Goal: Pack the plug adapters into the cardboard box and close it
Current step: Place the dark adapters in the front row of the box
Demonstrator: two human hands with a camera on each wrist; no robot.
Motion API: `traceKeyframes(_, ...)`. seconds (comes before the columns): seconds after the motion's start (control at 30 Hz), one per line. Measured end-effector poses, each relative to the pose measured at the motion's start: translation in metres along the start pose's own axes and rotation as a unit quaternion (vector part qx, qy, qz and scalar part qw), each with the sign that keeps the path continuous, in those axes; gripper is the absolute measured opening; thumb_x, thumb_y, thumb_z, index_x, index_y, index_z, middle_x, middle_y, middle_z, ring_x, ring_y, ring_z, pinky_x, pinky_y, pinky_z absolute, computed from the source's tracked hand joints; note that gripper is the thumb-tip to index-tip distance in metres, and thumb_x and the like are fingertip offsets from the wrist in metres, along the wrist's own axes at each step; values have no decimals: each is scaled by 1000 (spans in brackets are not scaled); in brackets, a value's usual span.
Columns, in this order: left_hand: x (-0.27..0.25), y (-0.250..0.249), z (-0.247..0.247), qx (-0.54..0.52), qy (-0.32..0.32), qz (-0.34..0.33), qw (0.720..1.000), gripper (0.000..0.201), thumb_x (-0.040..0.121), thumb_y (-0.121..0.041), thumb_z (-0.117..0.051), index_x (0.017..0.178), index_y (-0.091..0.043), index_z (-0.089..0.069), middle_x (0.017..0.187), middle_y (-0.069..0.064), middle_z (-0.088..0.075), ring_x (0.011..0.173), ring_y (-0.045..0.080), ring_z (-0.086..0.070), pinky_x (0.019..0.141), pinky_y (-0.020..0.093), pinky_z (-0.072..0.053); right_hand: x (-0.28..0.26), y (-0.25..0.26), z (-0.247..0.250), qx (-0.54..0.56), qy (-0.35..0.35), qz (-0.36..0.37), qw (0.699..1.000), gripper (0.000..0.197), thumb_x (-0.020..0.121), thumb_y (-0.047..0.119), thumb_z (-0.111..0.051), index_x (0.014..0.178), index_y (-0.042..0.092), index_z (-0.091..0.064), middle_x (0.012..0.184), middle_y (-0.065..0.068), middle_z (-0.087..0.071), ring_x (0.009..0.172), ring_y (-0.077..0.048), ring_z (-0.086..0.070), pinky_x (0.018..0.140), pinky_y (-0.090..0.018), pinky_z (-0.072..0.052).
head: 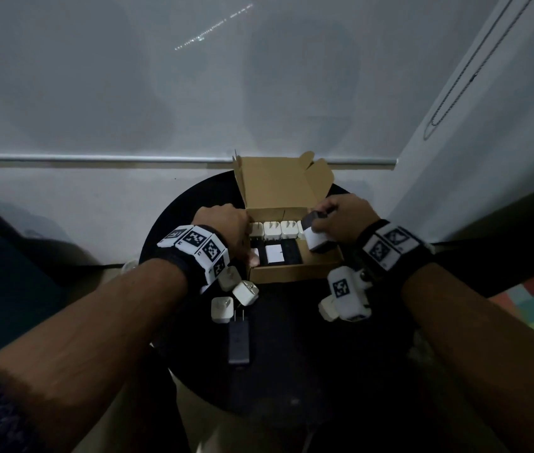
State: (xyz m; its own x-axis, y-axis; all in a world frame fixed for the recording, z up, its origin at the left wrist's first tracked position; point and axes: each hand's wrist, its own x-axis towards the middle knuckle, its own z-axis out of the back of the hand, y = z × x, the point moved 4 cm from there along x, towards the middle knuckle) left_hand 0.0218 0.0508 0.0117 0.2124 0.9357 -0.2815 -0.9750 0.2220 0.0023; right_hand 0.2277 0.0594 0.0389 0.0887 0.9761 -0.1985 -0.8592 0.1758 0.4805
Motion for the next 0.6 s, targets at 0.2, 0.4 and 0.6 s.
traceKeyframes(0.2,1,1,-1,-9,-1,-7,1000,63,64,-69,-72,110,-26,-62,69,-6,-47,73,20,-54,66,31,-42,13,4,-40,-160,40,-1,986,32,79,22,-72,106,5,-69,112,-12,-67,101,-28,-65,87,-36,-57)
traceKeyframes(0.4,1,3,-1,-15,0,-7,1000,62,64,-68,-73,110,-26,-63,69,-7,-46,73,20,-53,67,31,-41,14,-1,-59,-209,98,8,973,43,87,24,-60,122,1,-55,127,-16,-56,113,-29,-57,78,-27,-46)
traceKeyframes(0.6,-2,3,-2,-25,7,5,1000,60,63,-66,-75,105,-25,-63,71,-6,-48,73,20,-53,66,31,-41,9,3,-59,-236,120,29,964,36,97,18,-44,127,3,-55,136,-13,-53,125,-27,-50,105,-32,-42)
